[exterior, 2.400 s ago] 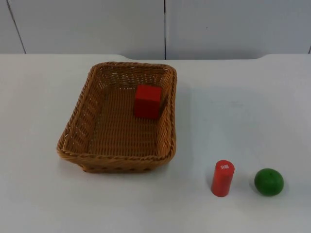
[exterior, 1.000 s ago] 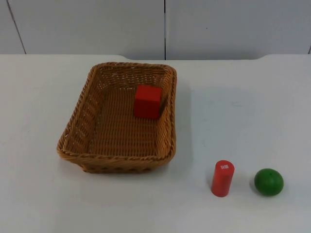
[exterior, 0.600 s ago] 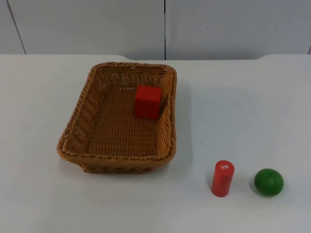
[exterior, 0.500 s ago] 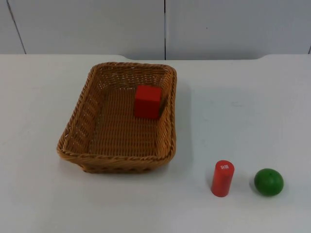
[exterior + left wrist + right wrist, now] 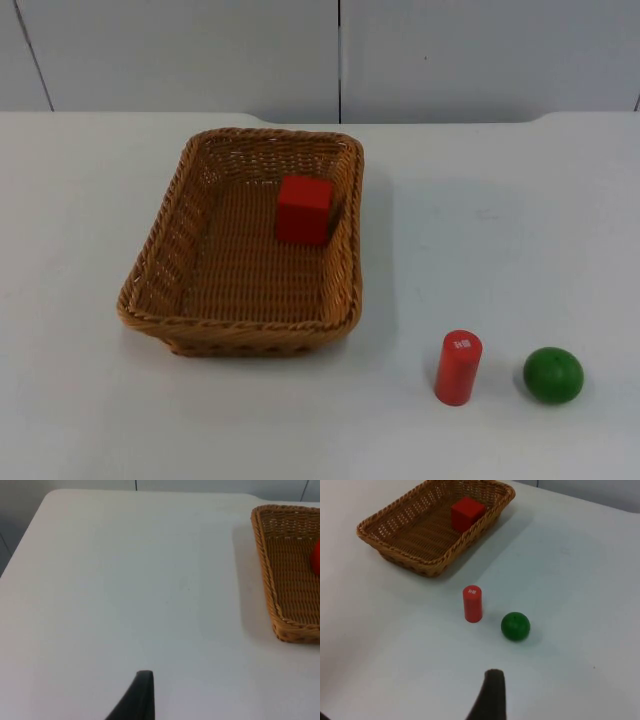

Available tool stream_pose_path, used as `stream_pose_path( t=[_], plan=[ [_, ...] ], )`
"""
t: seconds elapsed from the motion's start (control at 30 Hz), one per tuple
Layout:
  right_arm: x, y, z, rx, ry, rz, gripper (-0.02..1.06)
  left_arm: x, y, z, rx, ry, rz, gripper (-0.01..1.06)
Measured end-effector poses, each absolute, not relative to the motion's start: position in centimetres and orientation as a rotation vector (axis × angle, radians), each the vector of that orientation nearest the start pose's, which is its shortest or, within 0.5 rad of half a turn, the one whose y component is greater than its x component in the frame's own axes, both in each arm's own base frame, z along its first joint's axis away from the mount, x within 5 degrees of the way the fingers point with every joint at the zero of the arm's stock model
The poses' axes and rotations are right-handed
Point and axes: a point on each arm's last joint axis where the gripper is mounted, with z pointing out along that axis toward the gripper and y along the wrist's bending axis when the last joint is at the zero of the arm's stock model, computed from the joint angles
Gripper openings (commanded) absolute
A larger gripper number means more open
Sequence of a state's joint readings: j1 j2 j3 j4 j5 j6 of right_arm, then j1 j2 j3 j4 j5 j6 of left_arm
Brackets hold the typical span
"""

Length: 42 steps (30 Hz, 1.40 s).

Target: Pick up the basket with the left hand and place the object to the left of the red cylinder into the basket with the right hand.

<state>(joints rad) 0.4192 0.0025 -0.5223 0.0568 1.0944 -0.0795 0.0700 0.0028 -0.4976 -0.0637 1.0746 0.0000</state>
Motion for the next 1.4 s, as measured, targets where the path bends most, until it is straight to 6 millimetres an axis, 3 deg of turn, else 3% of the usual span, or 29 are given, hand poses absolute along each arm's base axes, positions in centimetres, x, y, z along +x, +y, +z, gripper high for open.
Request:
stream_pose_path(
  t=[0.17,0.3,0.7,1.4],
  plan=[
    [-0.97,0.07,28.08,-0.515,2.003,0.278,0.83,-0.45,-0.54,27.56,-0.069,2.061,-0.033,1.05],
    [-0.97,0.07,28.08,-0.515,2.003,0.278,1.05,-0.45,-0.54,27.56,-0.069,2.061,-0.033,1.05],
    [-0.71,-0.51,28.07,-0.409,2.026,0.245,1.05,-0.45,-0.48,27.56,-0.069,2.061,-0.024,1.05],
    [-0.72,-0.45,28.09,-0.429,2.02,0.242,1.05,-0.48,-0.03,27.55,-0.072,2.062,0.043,1.05]
  ],
)
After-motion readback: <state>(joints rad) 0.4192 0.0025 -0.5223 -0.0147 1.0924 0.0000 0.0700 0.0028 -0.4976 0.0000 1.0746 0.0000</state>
